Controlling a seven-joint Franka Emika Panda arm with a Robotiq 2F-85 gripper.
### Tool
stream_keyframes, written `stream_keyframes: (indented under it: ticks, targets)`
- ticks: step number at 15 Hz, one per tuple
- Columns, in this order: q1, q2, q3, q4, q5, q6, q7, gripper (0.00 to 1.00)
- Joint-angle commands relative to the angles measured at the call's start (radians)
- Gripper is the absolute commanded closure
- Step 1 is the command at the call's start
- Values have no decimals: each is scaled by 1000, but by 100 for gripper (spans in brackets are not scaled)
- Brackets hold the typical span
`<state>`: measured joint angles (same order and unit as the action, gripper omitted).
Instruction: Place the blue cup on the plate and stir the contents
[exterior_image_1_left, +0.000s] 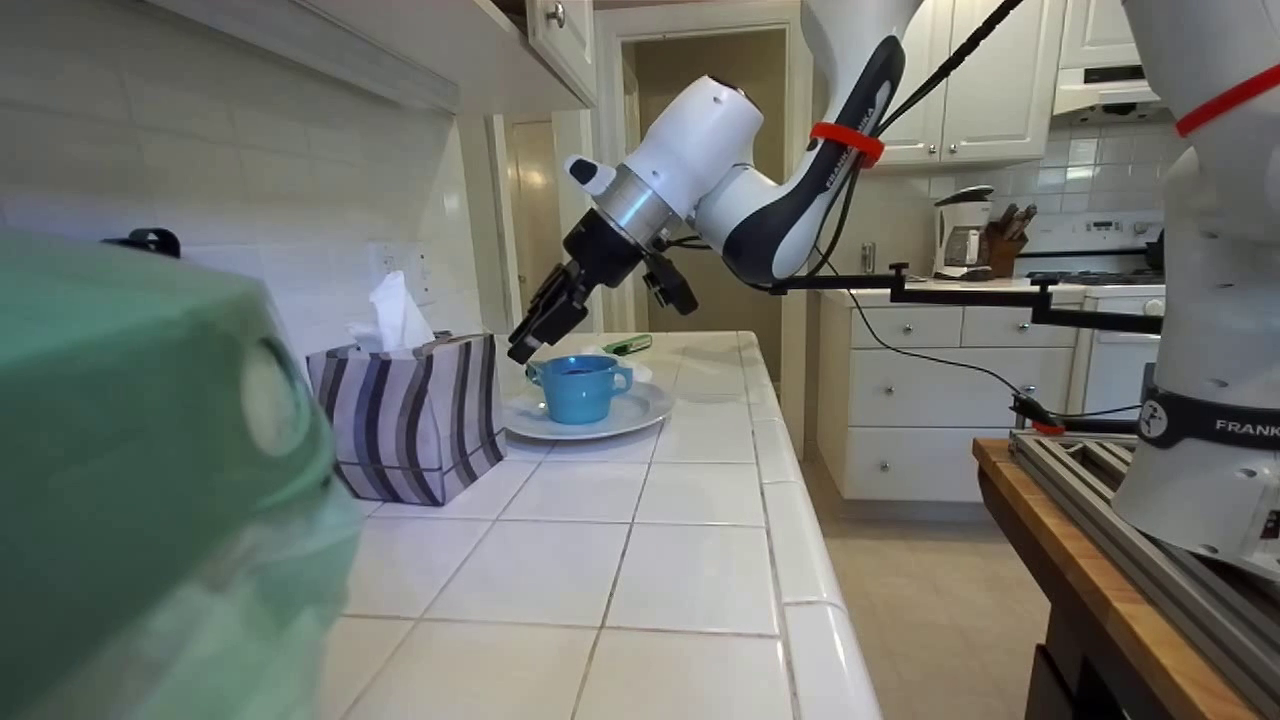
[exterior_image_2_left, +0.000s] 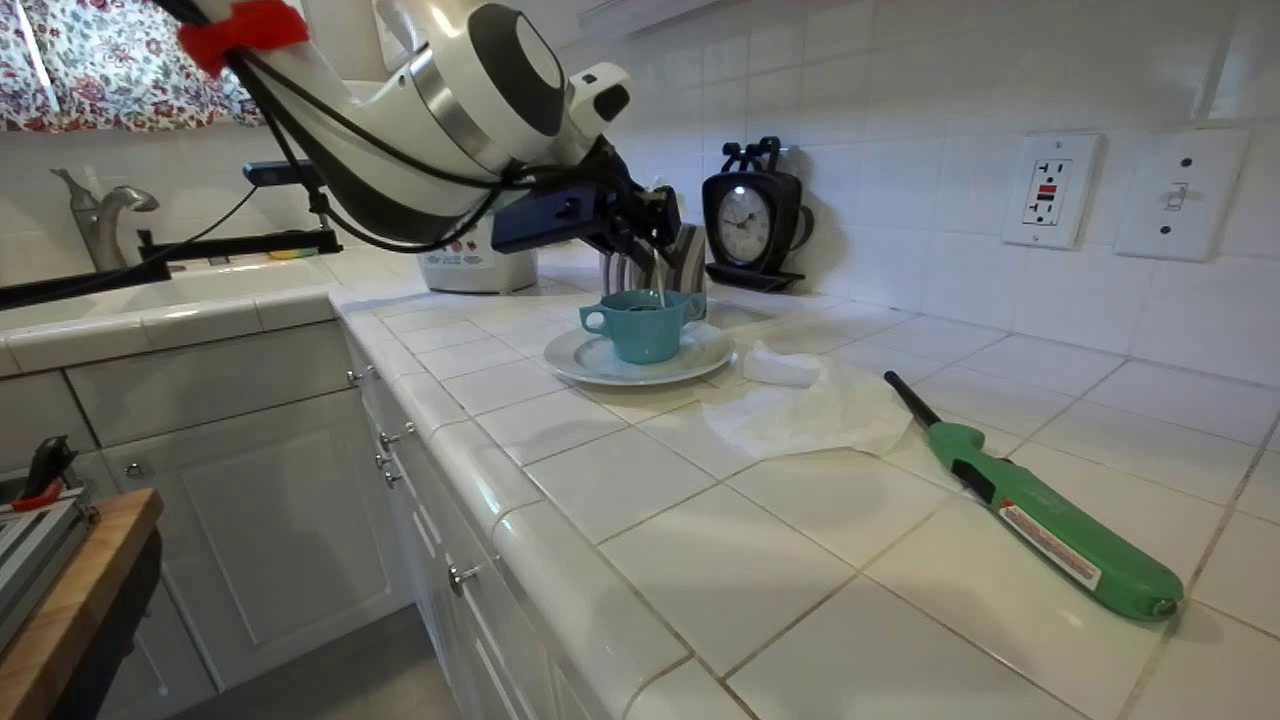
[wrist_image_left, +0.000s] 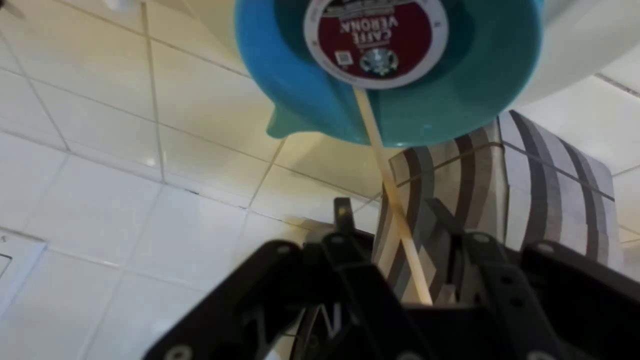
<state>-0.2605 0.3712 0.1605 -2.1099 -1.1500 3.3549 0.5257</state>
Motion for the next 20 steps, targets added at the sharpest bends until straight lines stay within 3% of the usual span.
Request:
stream_keyframes:
  ticks: [1,3,4,6,8,15,20]
  targets:
    - [-30,41,30,43,-29,6,-41,56]
    - [-34,51,36,49,-29,5,-53,57]
    - [-36,55,39,53,-30,3,-58,75]
    - [-40,57,46,58,-33,0,-64,84]
    - [-42,51,49,55,-35,-3,-70,100]
    - [-53,10,68,28,-47,-10,-68,99]
    - [-45,-55,35,14,-48,-5,-59,99]
